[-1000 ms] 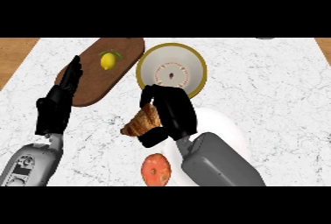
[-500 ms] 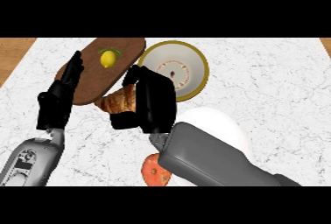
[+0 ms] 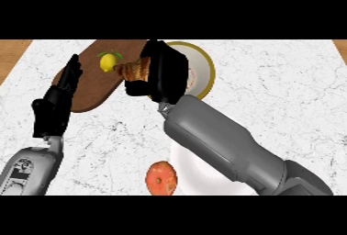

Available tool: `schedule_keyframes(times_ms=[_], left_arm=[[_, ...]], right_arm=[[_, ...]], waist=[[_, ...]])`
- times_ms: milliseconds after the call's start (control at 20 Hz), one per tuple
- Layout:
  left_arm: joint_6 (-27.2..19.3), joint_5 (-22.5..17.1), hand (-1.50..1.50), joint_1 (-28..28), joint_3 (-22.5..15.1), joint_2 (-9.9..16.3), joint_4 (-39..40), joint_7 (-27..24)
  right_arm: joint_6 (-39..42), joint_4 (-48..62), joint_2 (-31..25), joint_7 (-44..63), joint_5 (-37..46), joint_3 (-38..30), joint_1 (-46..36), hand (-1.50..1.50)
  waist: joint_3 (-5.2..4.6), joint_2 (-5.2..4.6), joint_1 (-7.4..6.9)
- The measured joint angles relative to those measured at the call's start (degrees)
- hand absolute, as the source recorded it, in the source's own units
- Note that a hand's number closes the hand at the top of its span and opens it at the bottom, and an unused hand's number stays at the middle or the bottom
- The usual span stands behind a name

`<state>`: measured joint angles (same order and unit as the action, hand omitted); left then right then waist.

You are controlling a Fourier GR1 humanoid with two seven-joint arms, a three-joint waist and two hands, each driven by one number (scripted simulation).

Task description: Pick the croissant from the plate and place it in the bowl

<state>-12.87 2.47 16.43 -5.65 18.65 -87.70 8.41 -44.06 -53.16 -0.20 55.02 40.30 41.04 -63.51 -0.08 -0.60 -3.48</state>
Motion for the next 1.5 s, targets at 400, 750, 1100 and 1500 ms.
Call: schedule_keyframes(times_ms=[400,750,1100,1500], left_arm=[[-0.2,0.6,0.0,-0.2,0.3,-0.4,-1.8,1.9],[0.9,0.4,0.0,0.2,0.8,-0.2,-2.0,1.8],[0.8,1.0,0.0,1.0,0.4,-1.0,-2.3,1.6],[0.7,1.5,0.0,-0.2,0.4,-1.4,-2.3,0.7]], right_arm=[[-3.5,20.3,0.0,-7.3,1.5,-3.8,-4.1,1.5],[-7.5,30.5,-0.3,-16.6,-3.4,-10.6,-4.1,-1.5],[-5.9,30.1,-0.1,-30.9,-13.5,-19.0,-0.8,-1.5],[-5.5,28.0,-0.3,-49.7,-22.9,-28.5,1.3,-1.5]], waist=[[0.05,-0.31,0.35],[0.12,-1.0,-0.46],[0.25,-1.63,-1.25],[0.23,-1.3,-0.77]])
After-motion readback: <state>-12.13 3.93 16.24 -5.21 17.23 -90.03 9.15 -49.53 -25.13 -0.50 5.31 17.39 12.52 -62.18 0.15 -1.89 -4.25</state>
